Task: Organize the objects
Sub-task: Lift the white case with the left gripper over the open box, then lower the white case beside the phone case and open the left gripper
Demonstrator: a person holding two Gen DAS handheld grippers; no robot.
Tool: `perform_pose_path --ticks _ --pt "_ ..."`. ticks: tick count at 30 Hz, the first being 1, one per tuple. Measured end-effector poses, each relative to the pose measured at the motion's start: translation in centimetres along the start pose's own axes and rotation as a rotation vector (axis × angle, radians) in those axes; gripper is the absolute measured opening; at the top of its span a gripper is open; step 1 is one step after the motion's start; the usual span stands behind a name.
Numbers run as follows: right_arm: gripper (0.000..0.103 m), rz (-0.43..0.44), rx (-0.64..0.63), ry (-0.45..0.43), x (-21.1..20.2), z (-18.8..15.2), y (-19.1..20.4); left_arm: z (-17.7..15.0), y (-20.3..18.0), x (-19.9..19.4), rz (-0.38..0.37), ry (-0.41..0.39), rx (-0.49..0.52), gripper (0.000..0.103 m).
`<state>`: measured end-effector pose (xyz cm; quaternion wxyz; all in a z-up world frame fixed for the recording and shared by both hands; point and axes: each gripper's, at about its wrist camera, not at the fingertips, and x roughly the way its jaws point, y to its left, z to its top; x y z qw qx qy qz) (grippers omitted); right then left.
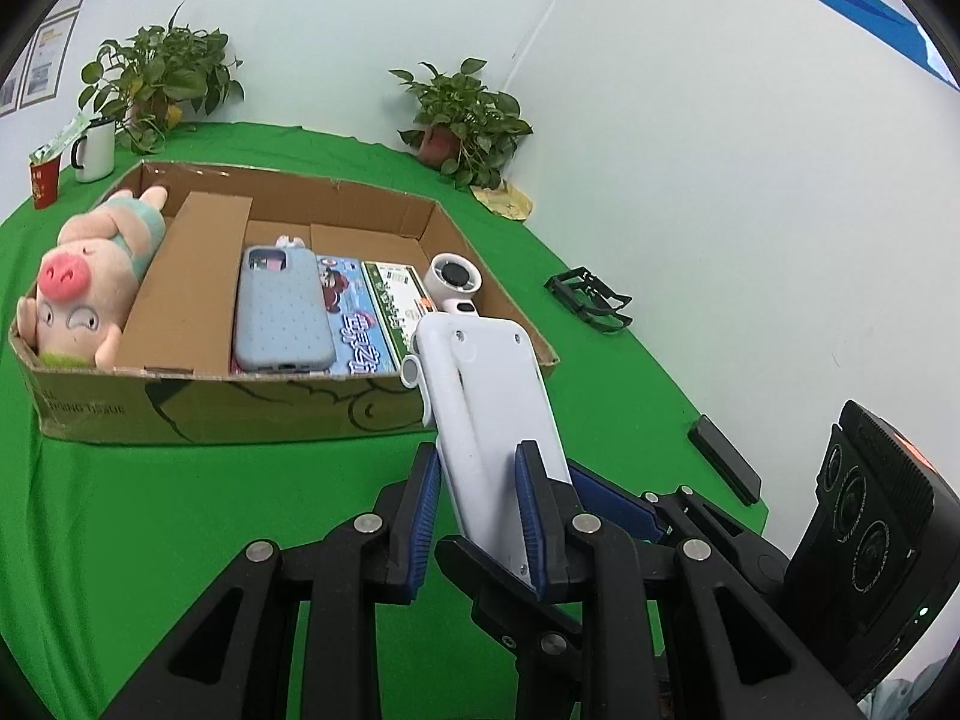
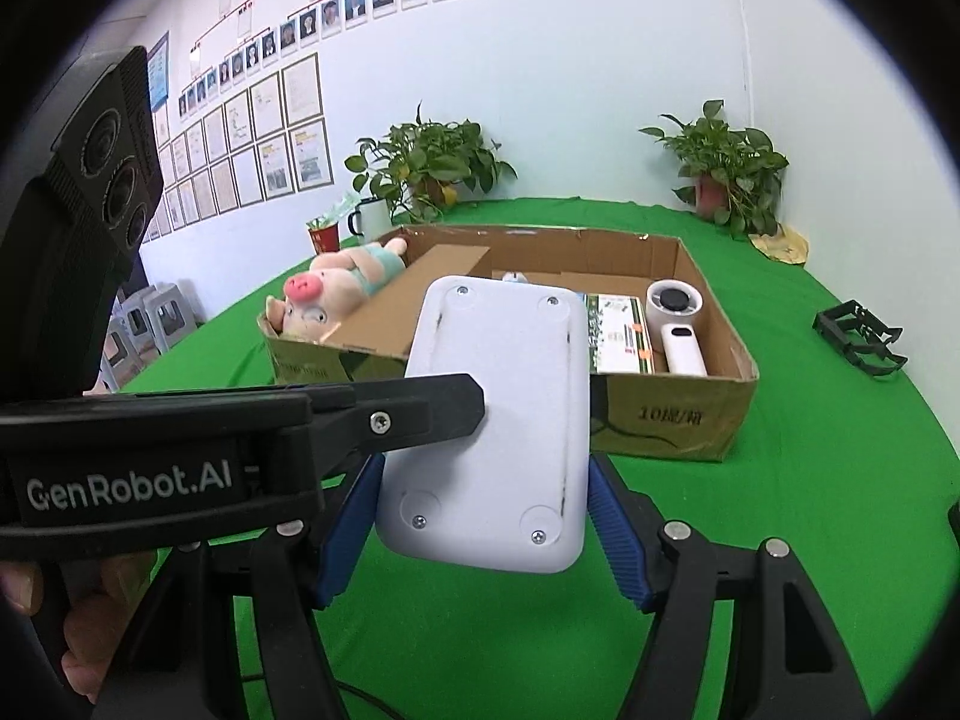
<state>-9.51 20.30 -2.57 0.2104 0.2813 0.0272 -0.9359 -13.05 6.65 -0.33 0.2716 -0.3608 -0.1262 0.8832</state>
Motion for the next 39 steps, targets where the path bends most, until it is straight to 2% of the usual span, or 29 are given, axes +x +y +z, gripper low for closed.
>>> perform_pose_path --ticks 18,23,28,34,39 --pt "0.067 0.0 0.013 -0.059 2.1 5.2 -2.0 7.0 -0.1 0.9 0.007 -0.057 0.022 0.023" --pt "0.067 -0.005 0.001 -0.066 3.1 7.5 -2.4 10.0 0.6 1.6 -0.008 -0.073 0.009 0.023" --pt "0.067 -0.027 -0.022 -0.071 4.4 10.7 -2.7 14.3 1.8 2.5 -0.033 -0.078 -0.007 0.023" --pt "0.067 -0.01 -0.01 -0.021 7.4 13.3 -4.0 18.2 3.6 5.6 -0.012 -0.024 -0.018 0.023" --pt "0.067 0.012 0.026 0.075 10.9 13.9 -5.5 19.5 6.1 9.7 -0.01 0.042 -0.061 0.023"
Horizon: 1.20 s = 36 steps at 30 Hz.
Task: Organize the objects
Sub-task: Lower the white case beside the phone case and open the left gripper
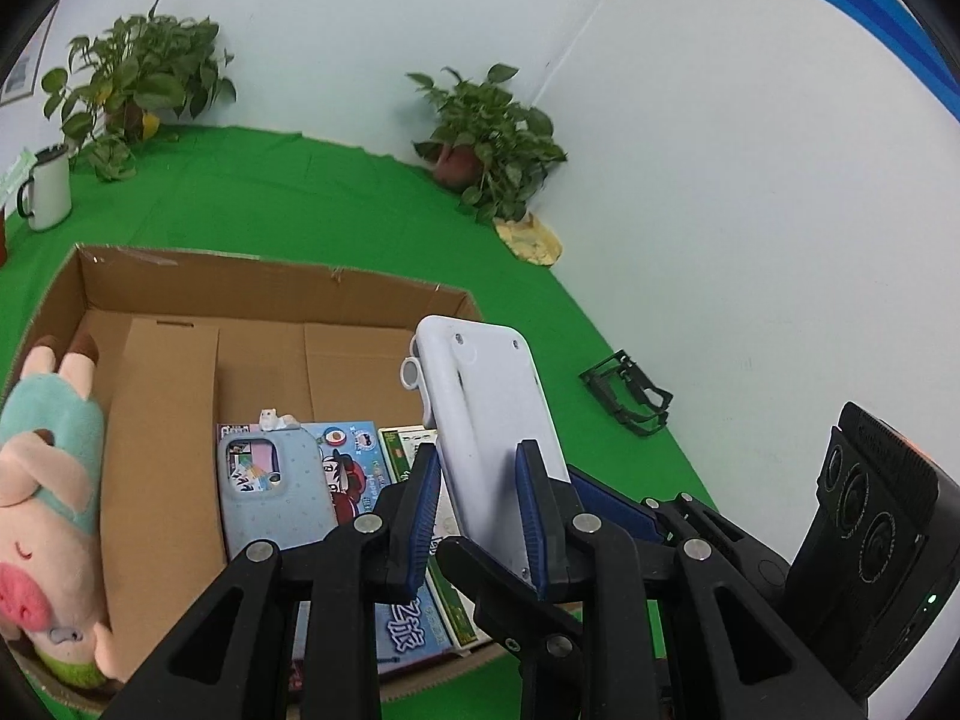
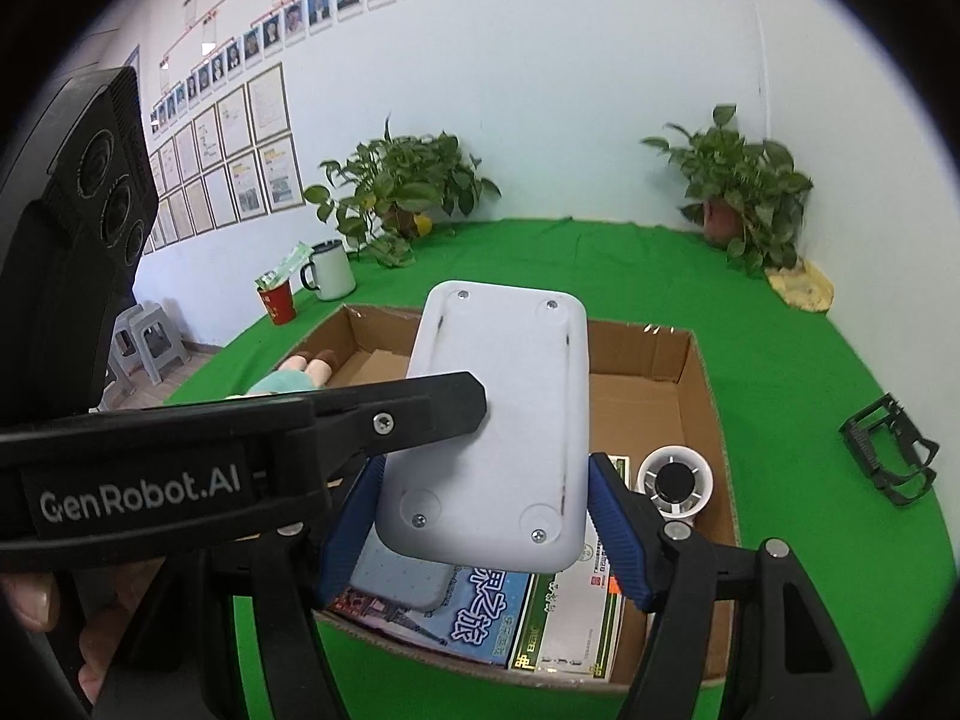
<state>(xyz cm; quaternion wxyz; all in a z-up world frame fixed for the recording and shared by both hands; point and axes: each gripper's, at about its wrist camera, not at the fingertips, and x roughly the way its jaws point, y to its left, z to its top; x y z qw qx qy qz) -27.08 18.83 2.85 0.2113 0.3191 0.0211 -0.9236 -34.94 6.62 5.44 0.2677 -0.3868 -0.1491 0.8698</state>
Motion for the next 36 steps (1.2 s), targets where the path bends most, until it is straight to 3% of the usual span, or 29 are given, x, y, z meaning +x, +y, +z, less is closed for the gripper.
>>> perform_pose_path --ticks 12,19,22,25,27,29,32,36 --pt "0.067 0.014 0.08 0.205 7.6 -2.0 -2.7 -0.4 6.4 9.5 0.003 0.186 -0.137 0.023" --pt "0.067 0.025 0.115 0.25 9.3 -2.7 -3.2 -1.2 8.3 11.3 0.0 0.238 -0.183 0.024" --pt "0.068 0.037 0.116 0.264 9.8 -3.1 -2.9 -1.4 8.7 11.5 0.048 0.251 -0.184 0.026" --pt "0.068 0.039 0.084 0.263 9.5 -3.1 -2.4 -1.5 9.2 10.9 0.018 0.25 -0.212 0.03" --pt "0.068 0.054 0.074 0.253 9.1 -3.1 -2.2 -1.4 9.6 9.6 0.036 0.225 -0.217 0.053" --pt "0.068 0.054 0.065 0.231 8.5 -2.9 -2.2 -1.3 9.8 7.6 0.048 0.161 -0.221 0.063" --pt "0.068 0.056 0.067 0.206 8.1 -2.4 -2.6 -1.3 10.2 4.9 0.068 0.102 -0.206 0.065" --pt "0.067 0.071 0.103 0.236 9.2 -2.4 -3.1 -2.0 10.4 2.1 0.118 0.064 -0.163 0.065"
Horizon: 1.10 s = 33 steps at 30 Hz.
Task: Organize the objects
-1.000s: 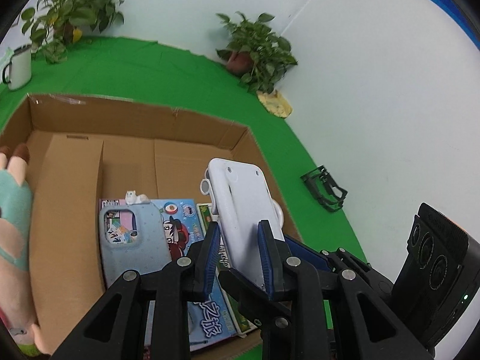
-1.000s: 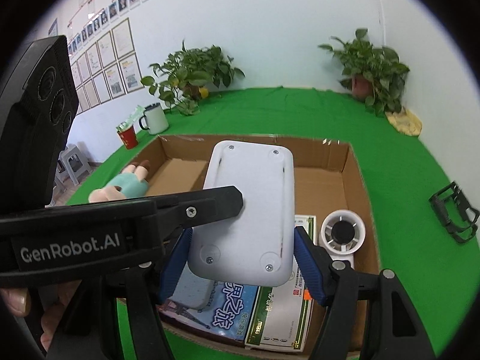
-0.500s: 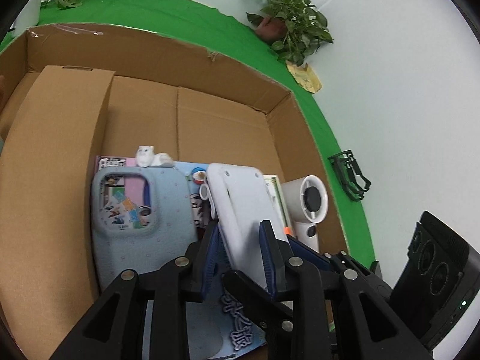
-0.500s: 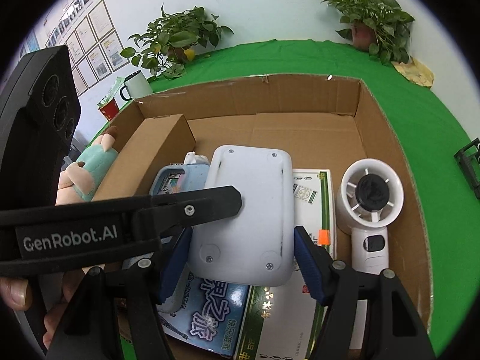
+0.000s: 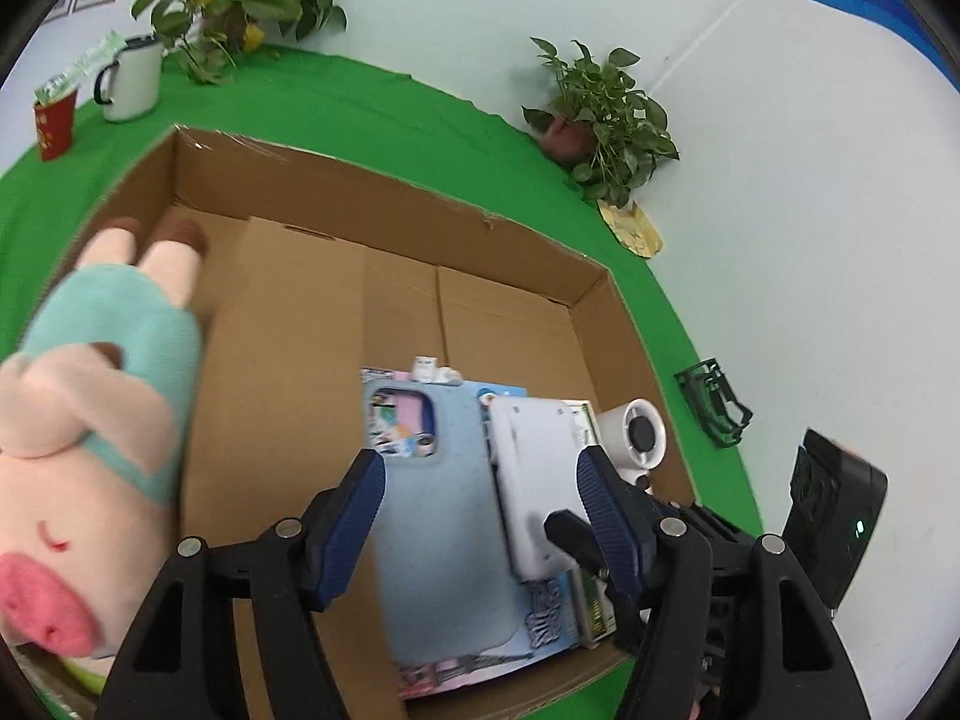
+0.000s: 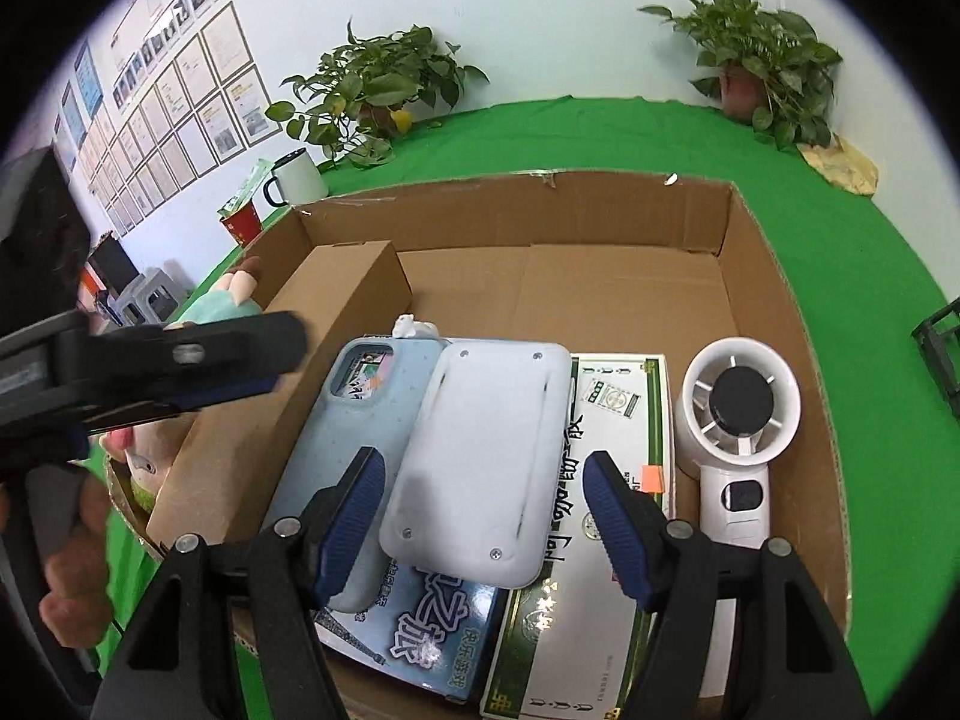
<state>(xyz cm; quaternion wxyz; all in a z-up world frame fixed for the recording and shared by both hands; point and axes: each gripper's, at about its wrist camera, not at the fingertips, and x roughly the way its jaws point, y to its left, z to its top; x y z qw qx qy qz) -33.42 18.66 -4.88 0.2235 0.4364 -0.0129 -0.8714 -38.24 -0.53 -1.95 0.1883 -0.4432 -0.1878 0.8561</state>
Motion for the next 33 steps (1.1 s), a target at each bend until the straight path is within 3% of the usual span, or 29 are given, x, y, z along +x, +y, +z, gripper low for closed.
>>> perform_pose_path --ticks 2,6,10,13,15,16,18,25,28,33 --pt "0.06 0.004 -0.007 0.021 0.5 -0.2 0.3 -0.6 0.3 -0.9 0.03 -0.013 0.032 0.065" --pt "0.059 -0.007 -0.016 0.015 0.6 -0.6 1.1 -1.8 0.5 -2.3 0.075 -0.051 0.085 0.065" --pt "0.061 -0.043 -0.058 -0.013 -0.1 -1.0 1.9 -3.7 -0.1 -3.6 0.207 -0.161 0.19 0.073" --pt "0.088 -0.108 -0.09 -0.089 -1.5 -1.7 2.4 -5.6 -0.2 -4.1 0.315 -0.247 0.268 0.09" --pt "0.09 -0.144 -0.116 -0.124 -2.3 -2.2 2.7 -6.8 -0.5 -4.3 0.372 -0.28 0.31 0.101" --pt "0.092 -0.148 -0.122 -0.12 -2.2 -2.3 2.7 -7.3 -0.6 -4.2 0.393 -0.287 0.328 0.102" --pt "0.097 -0.135 -0.112 -0.093 -1.5 -2.0 2.6 -7.9 -0.7 -3.9 0.399 -0.27 0.338 0.102" --pt "0.097 -0.154 -0.104 -0.033 1.3 -0.6 3.0 -8.1 -0.1 -3.1 0.373 -0.246 0.274 0.102" --pt "0.097 -0.138 -0.069 0.015 2.3 -1.1 2.1 -8.3 -0.2 -2.5 0.383 -0.237 0.292 0.102" --pt "0.09 -0.136 -0.096 0.002 1.5 -1.6 2.1 -8.5 0.2 -1.7 0.398 -0.23 0.288 0.102"
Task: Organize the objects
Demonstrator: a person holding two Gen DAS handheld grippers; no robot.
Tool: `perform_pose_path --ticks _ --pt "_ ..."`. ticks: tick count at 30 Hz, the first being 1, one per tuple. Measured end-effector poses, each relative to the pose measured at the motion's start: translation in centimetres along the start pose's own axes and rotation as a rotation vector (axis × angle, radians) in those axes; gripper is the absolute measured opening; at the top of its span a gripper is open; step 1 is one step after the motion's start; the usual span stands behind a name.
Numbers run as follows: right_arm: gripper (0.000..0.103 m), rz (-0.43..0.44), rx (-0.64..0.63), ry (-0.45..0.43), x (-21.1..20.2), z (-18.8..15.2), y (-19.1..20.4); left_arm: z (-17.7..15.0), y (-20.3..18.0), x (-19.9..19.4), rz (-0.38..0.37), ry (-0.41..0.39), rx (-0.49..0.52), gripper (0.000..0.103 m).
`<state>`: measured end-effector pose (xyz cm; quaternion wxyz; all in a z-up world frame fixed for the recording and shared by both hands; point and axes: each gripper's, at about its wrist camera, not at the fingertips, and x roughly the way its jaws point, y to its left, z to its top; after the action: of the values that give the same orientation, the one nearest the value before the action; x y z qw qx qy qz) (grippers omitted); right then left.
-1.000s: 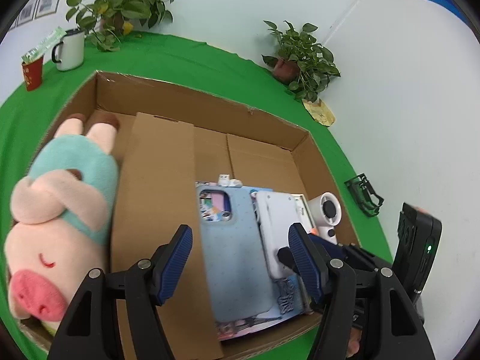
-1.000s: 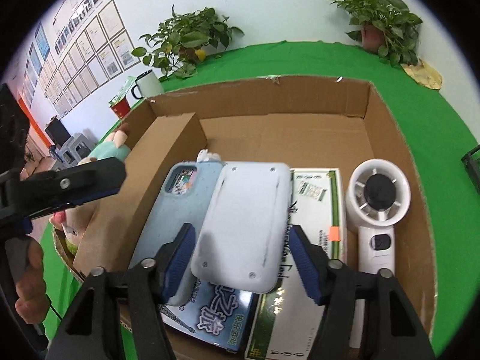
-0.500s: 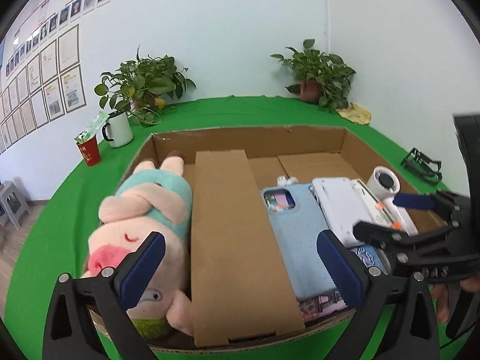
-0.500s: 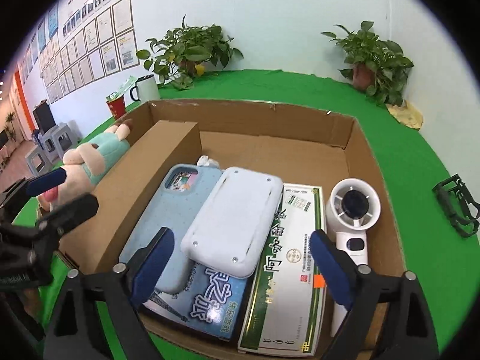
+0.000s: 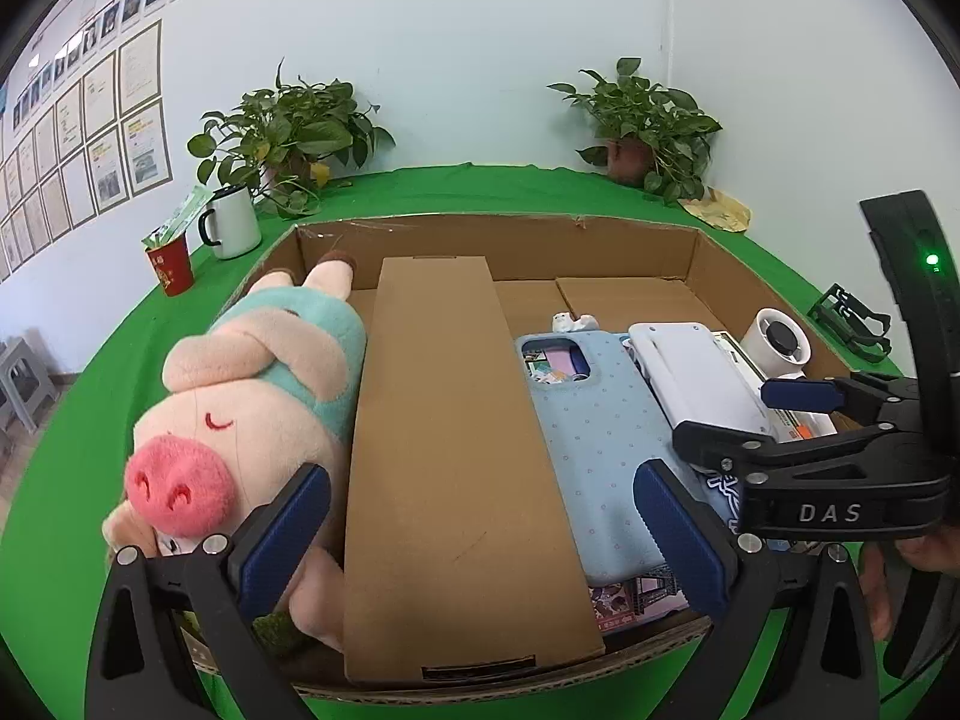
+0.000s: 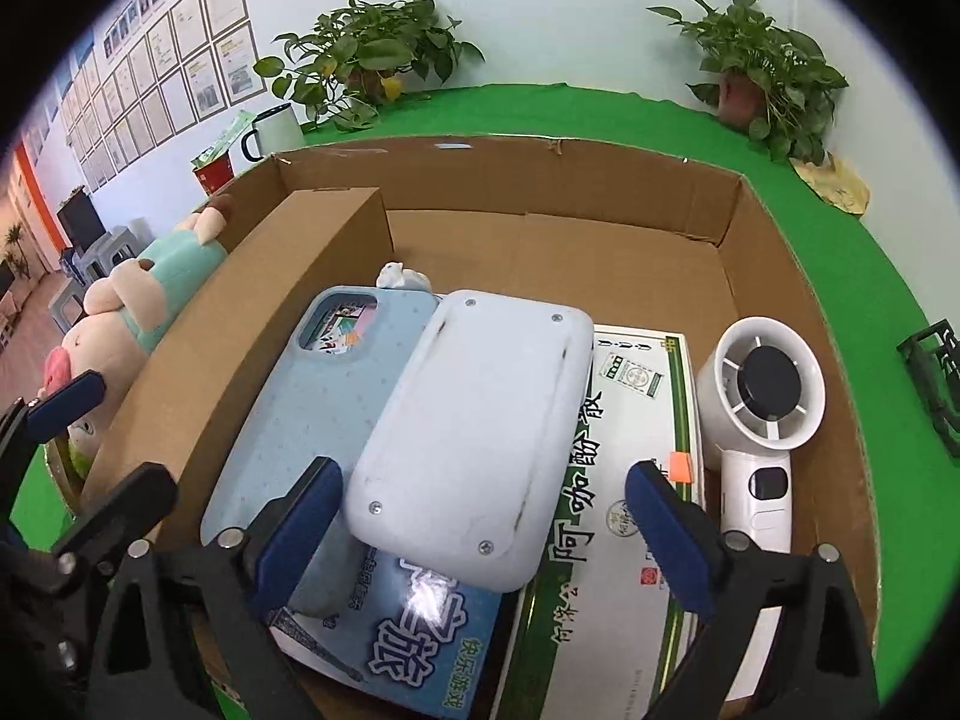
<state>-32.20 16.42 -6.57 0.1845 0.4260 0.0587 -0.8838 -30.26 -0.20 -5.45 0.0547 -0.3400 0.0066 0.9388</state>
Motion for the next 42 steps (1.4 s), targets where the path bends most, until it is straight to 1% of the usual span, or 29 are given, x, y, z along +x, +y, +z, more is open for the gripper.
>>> perform_pose_path --ticks 2,6,10,13,15,17,19,20,24,25,27,33,42 --pt "0.087 -0.01 -0.013 -0.007 -0.3 -0.1 0.1 -0.3 0.0 0.3 0.006 -0.001 -0.012 0.102" --pt "0.088 -0.017 -0.028 -0.023 -0.8 -0.4 0.5 -1.1 -0.2 0.9 0.036 -0.003 -0.03 0.102" --pt "0.089 -0.081 -0.036 -0.077 -2.0 -1.6 0.8 -1.9 0.0 1.0 0.042 -0.031 -0.054 0.102" --pt "0.089 -0.117 -0.011 -0.134 -3.1 -2.9 0.6 -2.6 -0.2 0.9 0.062 -0.056 -0.05 0.102" --pt "0.097 -0.109 0.014 -0.181 -3.8 -3.9 0.4 -3.0 -0.7 1.1 0.09 -0.058 -0.015 0.102" --pt "0.102 -0.116 0.033 -0.262 -4.9 -4.8 0.4 -3.1 -0.7 1.0 0.095 -0.066 -0.008 0.102" --pt "0.102 -0.136 0.037 -0.314 -5.6 -5.5 0.5 -3.0 -0.7 1.1 0.096 -0.068 -0.013 0.102" --pt "0.102 -0.132 0.042 -0.331 -5.7 -5.9 0.6 -3.0 -0.7 1.1 0.098 -0.067 -0.011 0.102" --pt "0.102 -0.139 0.028 -0.314 -4.7 -6.8 1.2 -3.1 -0.9 1.1 0.109 -0.063 -0.009 0.103" --pt "0.102 -0.157 0.014 -0.335 -4.9 -7.0 1.5 -3.1 -1.0 1.1 0.11 -0.063 -0.01 0.103" --pt "0.102 -0.158 0.029 -0.348 -5.0 -7.3 1.5 -3.2 -0.9 1.1 0.111 -0.063 -0.01 0.103" --pt "0.102 -0.178 0.029 -0.343 -4.9 -7.2 1.5 -3.3 -1.0 1.1 0.111 -0.063 -0.011 0.103" --pt "0.102 -0.179 0.028 -0.342 -5.0 -7.2 1.5 -3.3 -0.9 1.1 0.111 -0.063 -0.011 0.103"
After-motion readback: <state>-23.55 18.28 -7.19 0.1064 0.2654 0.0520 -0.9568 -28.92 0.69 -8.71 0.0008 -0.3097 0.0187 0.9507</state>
